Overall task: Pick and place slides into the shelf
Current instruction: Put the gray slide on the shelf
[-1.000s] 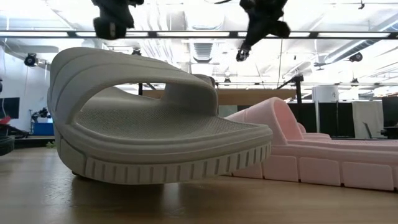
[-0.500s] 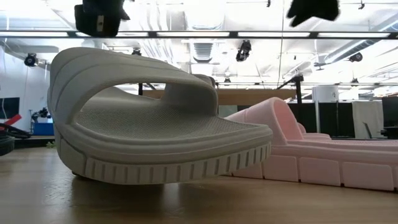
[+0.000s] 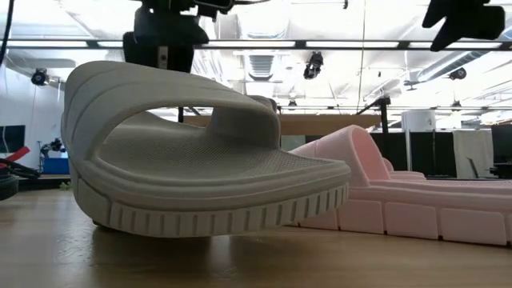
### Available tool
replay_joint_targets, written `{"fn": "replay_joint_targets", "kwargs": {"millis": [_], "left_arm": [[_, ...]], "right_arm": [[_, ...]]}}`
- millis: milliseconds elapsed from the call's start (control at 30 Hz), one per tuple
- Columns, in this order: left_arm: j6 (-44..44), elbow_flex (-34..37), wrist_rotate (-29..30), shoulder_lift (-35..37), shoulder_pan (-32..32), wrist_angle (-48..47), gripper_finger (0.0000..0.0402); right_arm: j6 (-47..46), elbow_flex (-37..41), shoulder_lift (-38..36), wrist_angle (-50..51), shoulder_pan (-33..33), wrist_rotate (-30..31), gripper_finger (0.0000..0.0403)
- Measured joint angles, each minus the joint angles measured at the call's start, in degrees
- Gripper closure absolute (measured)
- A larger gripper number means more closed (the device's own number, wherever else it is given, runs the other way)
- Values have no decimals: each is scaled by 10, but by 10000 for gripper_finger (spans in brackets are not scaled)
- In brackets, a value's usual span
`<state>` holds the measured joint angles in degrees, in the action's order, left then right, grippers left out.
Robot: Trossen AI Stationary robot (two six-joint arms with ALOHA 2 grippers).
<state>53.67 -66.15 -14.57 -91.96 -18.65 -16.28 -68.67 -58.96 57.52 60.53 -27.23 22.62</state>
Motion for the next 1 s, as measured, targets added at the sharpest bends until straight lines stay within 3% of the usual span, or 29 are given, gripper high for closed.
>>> {"fn": "replay_joint_targets", "kwargs": {"millis": [367,667,767,900,1000], "left_arm": [[14,0,1,-61,-13,-27,251],[30,0,-8,-93,-33,42,255],[26,0,-15,-90,-37,43,286],[6,0,-31,-89,-39,44,379],[-3,0,-31,-84,-39,42,393]], "right_arm": [[-37,2,-1,0,-26,41,195],[-43,1,-1,1,-25,46,195],[-44,1,-1,1,-25,46,195],[-44,0,-1,1,-25,46,195],[-44,-7,0,0,-25,46,195]]}}
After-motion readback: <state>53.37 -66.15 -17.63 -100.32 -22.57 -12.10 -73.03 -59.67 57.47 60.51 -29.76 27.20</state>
